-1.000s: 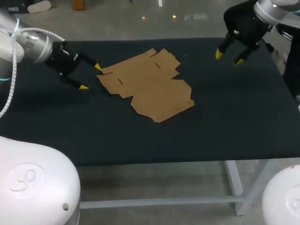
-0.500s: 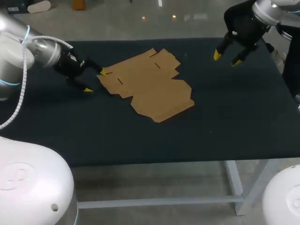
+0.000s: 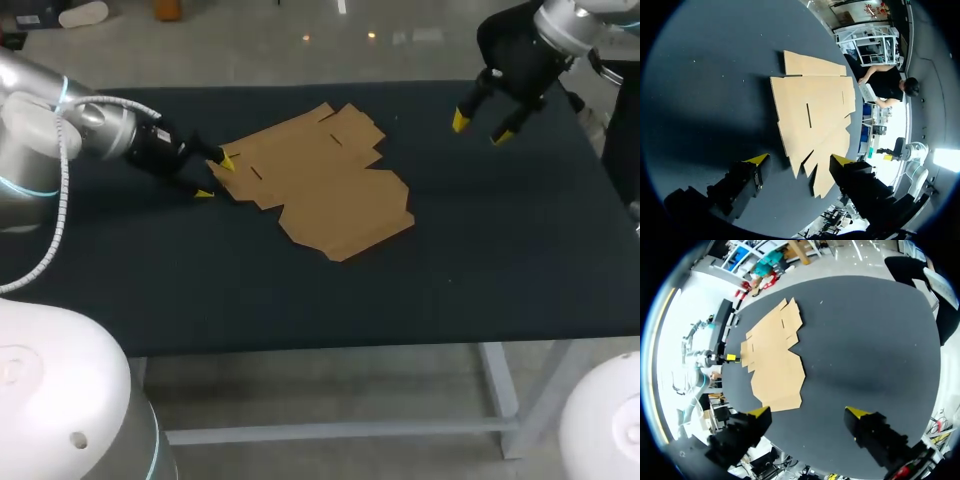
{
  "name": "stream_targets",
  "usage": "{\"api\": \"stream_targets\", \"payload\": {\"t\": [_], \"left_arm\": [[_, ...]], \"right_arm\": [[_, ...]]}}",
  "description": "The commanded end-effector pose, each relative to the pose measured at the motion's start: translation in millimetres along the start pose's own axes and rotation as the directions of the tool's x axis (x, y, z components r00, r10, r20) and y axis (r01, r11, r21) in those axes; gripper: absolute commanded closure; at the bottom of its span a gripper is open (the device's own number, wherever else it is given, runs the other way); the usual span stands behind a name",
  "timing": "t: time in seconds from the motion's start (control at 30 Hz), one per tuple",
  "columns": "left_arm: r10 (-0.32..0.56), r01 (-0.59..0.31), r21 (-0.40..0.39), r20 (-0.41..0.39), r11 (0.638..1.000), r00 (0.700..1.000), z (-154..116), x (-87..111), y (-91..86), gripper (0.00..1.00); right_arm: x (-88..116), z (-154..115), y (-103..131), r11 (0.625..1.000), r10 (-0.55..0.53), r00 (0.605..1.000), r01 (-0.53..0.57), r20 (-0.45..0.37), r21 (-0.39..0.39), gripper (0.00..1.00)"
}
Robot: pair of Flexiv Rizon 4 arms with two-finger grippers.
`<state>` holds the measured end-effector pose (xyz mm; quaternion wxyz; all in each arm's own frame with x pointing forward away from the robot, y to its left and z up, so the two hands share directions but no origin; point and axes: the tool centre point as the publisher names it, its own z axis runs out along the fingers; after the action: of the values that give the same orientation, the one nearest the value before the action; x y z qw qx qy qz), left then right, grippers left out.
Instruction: Assemble the packaging by folding the flat box into shape, placing the metal phone stand inside, and closing the box properly
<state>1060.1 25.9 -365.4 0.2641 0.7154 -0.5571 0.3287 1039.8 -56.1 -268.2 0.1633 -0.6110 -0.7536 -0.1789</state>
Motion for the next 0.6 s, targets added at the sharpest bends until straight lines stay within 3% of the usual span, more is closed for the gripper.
{"api": "stream_targets", "payload": {"t": [0.03,0.07,0.3,0.5,0.53,0.6], "left_arm": [[-0.018,0.016,-0.055,-0.031,0.998,0.999,11,-4.2,-16.1,0.46],[-0.02,0.018,-0.059,-0.036,0.998,0.999,12,-4.0,-17.1,0.51],[-0.029,0.026,-0.07,-0.033,0.997,0.999,19,-3.6,-17.3,0.62],[-0.044,0.041,-0.078,-0.039,0.996,0.998,24,-4.8,-19.0,0.63],[-0.046,0.043,-0.079,-0.04,0.996,0.998,24,-4.8,-19.3,0.65],[-0.051,0.047,-0.077,-0.046,0.996,0.998,25,-5.1,-19.9,0.84]], "right_arm": [[-1,0,-2,1.0,0.001,1.0,-0.001,-0.002,0.003,0.0],[-1,0,-2,1.0,0.002,1.0,-0.002,-0.001,0.003,0.0],[-2,-1,-3,1.0,0.001,1.0,-0.001,-0.004,0.003,0.0],[-4,-1,-4,1.0,0.001,1.0,-0.001,-0.007,0.004,0.0],[-4,-1,-4,1.0,0.002,1.0,-0.002,-0.008,0.004,0.0],[-4,-1,-4,1.0,0.002,1.0,-0.002,-0.008,0.004,0.0]]}}
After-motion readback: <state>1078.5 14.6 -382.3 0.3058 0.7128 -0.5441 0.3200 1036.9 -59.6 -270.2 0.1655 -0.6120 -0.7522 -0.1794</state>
